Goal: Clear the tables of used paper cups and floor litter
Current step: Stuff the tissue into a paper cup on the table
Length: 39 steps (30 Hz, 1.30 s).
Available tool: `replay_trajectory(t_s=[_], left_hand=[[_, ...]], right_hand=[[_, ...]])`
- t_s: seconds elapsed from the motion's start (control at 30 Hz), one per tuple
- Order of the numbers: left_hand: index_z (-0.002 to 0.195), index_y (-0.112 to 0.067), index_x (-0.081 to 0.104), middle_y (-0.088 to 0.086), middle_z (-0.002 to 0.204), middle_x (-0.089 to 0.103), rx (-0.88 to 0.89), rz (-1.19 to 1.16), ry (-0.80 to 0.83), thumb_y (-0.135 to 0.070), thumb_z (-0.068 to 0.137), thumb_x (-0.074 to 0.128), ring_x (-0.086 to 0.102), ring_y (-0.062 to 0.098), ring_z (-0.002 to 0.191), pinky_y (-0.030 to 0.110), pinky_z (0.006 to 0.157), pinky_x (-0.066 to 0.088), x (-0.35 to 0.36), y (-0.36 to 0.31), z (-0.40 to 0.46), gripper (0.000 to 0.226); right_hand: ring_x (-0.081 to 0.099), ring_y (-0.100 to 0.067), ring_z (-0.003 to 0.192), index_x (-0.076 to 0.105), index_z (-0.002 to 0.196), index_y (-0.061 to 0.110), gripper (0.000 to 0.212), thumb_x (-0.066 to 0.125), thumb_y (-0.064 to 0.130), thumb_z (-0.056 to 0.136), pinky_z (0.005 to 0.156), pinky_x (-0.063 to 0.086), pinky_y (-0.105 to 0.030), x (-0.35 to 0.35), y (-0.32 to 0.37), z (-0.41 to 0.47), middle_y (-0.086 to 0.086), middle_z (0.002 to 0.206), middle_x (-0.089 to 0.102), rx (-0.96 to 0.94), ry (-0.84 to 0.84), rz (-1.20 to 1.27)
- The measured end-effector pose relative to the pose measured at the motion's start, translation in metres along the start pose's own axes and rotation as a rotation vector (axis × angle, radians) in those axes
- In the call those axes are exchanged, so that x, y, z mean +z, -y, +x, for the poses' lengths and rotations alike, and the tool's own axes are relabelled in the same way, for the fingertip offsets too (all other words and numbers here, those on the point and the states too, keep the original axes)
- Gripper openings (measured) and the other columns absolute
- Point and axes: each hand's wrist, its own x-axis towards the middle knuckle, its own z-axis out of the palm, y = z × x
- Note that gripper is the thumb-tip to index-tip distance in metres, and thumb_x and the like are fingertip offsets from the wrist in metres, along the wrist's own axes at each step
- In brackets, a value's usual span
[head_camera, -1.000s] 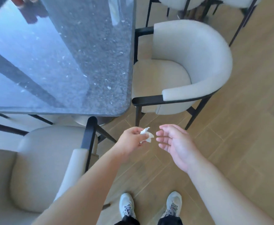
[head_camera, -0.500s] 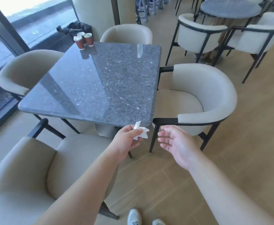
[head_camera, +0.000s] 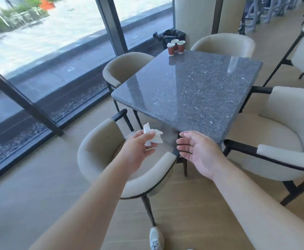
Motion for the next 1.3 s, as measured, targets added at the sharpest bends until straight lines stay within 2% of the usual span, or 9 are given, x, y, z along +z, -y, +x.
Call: replay_trajectory(t_s=[0.13,0.23,0.33,0.43,0.57,0.77,1.17,1.3], left_hand=[[0.112,-0.012,0.068,0.002,0.092,0.070,0.050,-0.068,-0.113,-0.028,0.078,0.070,0.060,0.011,0.067,0.025,0.069,0.048,-0.052,-0.006,-0.029,0.038],[0.108,-0.012,0.069,0.003,0.093,0.069,0.081,-0.120,-0.200,-0.023,0.084,0.068,0.061,0.010,0.065,0.025,0.067,0.048,-0.093,-0.012,-0.045,0.026],[0.117,-0.004,0.066,0.005,0.095,0.069,0.108,-0.162,-0.244,-0.017,0.091,0.063,0.063,0.010,0.066,0.023,0.064,0.051,-0.145,-0.022,-0.059,0.029],[0.111,-0.009,0.070,0.004,0.095,0.071,0.136,-0.164,-0.261,-0.018,0.092,0.063,0.059,0.012,0.067,0.023,0.068,0.050,-0.209,-0.034,-0.076,0.023],[0.101,-0.019,0.070,-0.002,0.092,0.073,0.160,-0.167,-0.351,-0.018,0.089,0.067,0.062,0.012,0.070,0.024,0.068,0.051,-0.309,-0.048,-0.098,0.013],[0.104,-0.020,0.070,-0.003,0.092,0.074,0.185,-0.188,-0.439,-0.019,0.088,0.068,0.064,0.011,0.069,0.023,0.064,0.052,-0.429,-0.074,-0.119,0.015],[0.100,-0.021,0.071,-0.001,0.093,0.074,0.237,-0.240,-0.432,-0.018,0.090,0.067,0.064,0.009,0.070,0.024,0.067,0.049,-0.547,-0.099,-0.107,0.012],[0.102,-0.021,0.070,-0.002,0.092,0.075,0.231,-0.254,-0.449,-0.018,0.090,0.066,0.064,0.008,0.069,0.024,0.068,0.049,-0.580,-0.108,-0.085,0.012]], right_hand=[[0.065,-0.017,0.067,0.066,0.096,0.012,0.014,0.054,0.018,0.091,0.062,0.051,-0.027,0.056,-0.019,0.006,-0.005,0.079,0.069,0.052,0.121,-0.041],[0.065,-0.016,0.067,0.066,0.097,0.012,0.014,0.054,0.019,0.091,0.060,0.052,-0.027,0.104,-0.036,0.011,-0.004,0.077,0.069,0.078,0.202,-0.076],[0.065,-0.016,0.068,0.066,0.096,0.013,0.014,0.055,0.020,0.091,0.065,0.051,-0.029,0.155,-0.053,0.019,-0.003,0.075,0.070,0.084,0.271,-0.114],[0.063,-0.018,0.069,0.066,0.099,0.011,0.016,0.054,0.019,0.092,0.066,0.049,-0.030,0.216,-0.075,0.025,-0.005,0.078,0.069,0.101,0.321,-0.144],[0.061,-0.019,0.068,0.064,0.097,0.010,0.014,0.052,0.017,0.092,0.064,0.048,-0.029,0.310,-0.114,0.029,-0.006,0.079,0.067,0.142,0.373,-0.177],[0.059,-0.017,0.065,0.060,0.097,0.011,0.010,0.052,0.016,0.092,0.064,0.045,-0.028,0.431,-0.154,0.033,-0.004,0.076,0.064,0.181,0.411,-0.204],[0.060,-0.019,0.072,0.062,0.097,0.012,0.013,0.052,0.017,0.092,0.070,0.047,-0.032,0.548,-0.189,0.076,-0.007,0.083,0.065,0.149,0.432,-0.240],[0.062,-0.018,0.071,0.063,0.098,0.012,0.014,0.052,0.018,0.092,0.068,0.048,-0.031,0.580,-0.199,0.110,-0.005,0.079,0.067,0.157,0.444,-0.221]])
